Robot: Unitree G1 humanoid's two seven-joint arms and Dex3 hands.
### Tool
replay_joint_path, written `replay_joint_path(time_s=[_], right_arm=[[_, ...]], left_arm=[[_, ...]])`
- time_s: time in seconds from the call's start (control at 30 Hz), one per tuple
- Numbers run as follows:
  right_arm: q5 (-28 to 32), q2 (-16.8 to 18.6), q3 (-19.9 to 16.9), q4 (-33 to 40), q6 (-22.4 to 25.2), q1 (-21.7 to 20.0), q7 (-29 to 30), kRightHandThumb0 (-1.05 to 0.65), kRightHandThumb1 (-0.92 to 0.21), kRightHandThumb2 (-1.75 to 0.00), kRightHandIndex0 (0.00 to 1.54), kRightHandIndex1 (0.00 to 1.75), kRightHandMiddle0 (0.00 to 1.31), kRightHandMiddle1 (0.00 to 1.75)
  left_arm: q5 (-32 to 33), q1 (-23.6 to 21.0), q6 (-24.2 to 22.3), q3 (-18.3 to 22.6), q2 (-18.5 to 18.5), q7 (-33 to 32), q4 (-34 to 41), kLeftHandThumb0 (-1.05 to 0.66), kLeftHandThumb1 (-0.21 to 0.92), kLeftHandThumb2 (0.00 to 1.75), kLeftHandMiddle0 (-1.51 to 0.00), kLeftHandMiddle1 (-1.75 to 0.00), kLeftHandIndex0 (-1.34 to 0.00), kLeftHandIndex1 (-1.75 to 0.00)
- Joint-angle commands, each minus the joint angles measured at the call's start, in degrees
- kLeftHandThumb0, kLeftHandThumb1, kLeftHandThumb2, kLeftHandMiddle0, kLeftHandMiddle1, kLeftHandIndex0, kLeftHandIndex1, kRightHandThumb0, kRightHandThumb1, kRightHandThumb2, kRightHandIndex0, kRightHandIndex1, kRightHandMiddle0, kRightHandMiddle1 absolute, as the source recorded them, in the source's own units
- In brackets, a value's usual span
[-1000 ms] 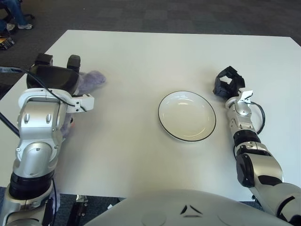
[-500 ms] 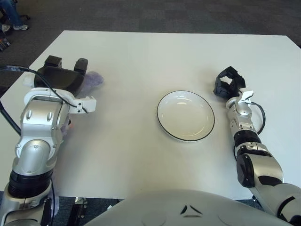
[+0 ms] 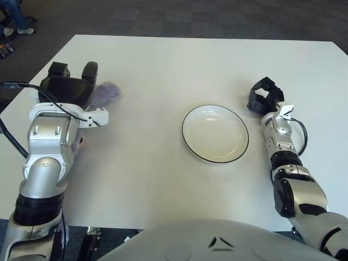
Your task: Put the doll into the plate.
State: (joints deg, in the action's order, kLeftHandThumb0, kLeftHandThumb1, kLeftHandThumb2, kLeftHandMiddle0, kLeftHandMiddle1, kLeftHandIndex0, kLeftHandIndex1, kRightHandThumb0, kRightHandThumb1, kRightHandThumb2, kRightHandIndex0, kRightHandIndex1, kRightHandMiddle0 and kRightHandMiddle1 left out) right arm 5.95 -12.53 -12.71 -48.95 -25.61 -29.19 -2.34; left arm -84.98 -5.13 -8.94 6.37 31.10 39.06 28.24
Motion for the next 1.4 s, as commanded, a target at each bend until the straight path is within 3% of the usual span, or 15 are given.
replay_joint_path(time_s=[0.0,0.17,0.33,0.47,0.53,0.63,0.83,1.03,1.37], right_arm=[[0.59,0.40,-0.35,0.00,1.41,1.55,-0.18,-0.46,-0.38,-1.24,1.23,1.75,0.57,1.75],[0.68,0.39,-0.38,0.21,2.08,1.53,-0.27,-0.47,-0.37,-1.25,1.22,1.75,0.57,1.75],[0.78,0.31,-0.37,0.83,2.72,1.75,-0.57,-0.47,-0.37,-1.25,1.21,1.75,0.57,1.75],[0.91,0.25,-0.43,1.32,3.05,1.97,-1.14,-0.47,-0.37,-1.25,1.21,1.75,0.57,1.75],[1.04,0.21,-0.46,1.57,3.22,2.08,-1.56,-0.47,-0.37,-1.25,1.22,1.75,0.57,1.75],[1.15,0.18,-0.49,1.82,3.55,2.16,-2.07,-0.47,-0.37,-1.25,1.22,1.75,0.57,1.75],[1.25,0.05,-0.66,2.26,4.18,2.28,-2.75,-0.47,-0.36,-1.26,1.22,1.75,0.58,1.75],[1.22,0.15,-0.77,2.79,4.86,2.40,-3.09,-0.47,-0.36,-1.26,1.22,1.75,0.58,1.75],[0.94,0.17,-0.72,3.71,5.75,2.67,-3.32,-0.47,-0.36,-1.27,1.22,1.75,0.58,1.75]], left_arm=[[-2.87,-1.35,-2.61,-1.09,-1.24,-4.57,-3.14,-0.69,0.60,0.67,0.00,-0.79,0.00,0.00],[-3.86,-1.38,-5.05,-1.52,-1.55,-10.96,-7.90,-0.71,0.59,0.68,0.00,-0.81,0.00,0.00],[-5.46,-1.88,-6.71,-2.67,-1.28,-11.00,-8.96,-0.70,0.58,0.70,0.00,-0.91,-0.02,-0.02],[-6.16,-2.70,-7.57,-3.53,-0.78,-9.46,-10.19,-0.65,0.53,0.74,0.00,-1.16,0.00,-0.28],[-6.52,-2.96,-7.89,-3.79,-0.50,-8.42,-10.58,-0.61,0.49,0.77,-0.01,-1.45,0.00,-0.50],[-7.79,-3.53,-8.40,-4.28,-0.10,-6.60,-11.36,-0.57,0.45,0.83,-0.05,-1.63,0.00,-0.73],[-10.17,-4.43,-9.18,-5.15,0.24,-3.16,-11.48,-0.51,0.40,0.89,-0.18,-1.73,0.00,-0.97],[-10.68,-4.67,-9.38,-5.37,0.29,-2.03,-11.45,-0.49,0.41,0.91,-0.27,-1.75,0.00,-1.02],[-9.89,-5.59,-9.81,-5.72,0.50,-3.38,-14.84,-0.49,0.43,0.90,-0.29,-1.75,0.00,-0.90]])
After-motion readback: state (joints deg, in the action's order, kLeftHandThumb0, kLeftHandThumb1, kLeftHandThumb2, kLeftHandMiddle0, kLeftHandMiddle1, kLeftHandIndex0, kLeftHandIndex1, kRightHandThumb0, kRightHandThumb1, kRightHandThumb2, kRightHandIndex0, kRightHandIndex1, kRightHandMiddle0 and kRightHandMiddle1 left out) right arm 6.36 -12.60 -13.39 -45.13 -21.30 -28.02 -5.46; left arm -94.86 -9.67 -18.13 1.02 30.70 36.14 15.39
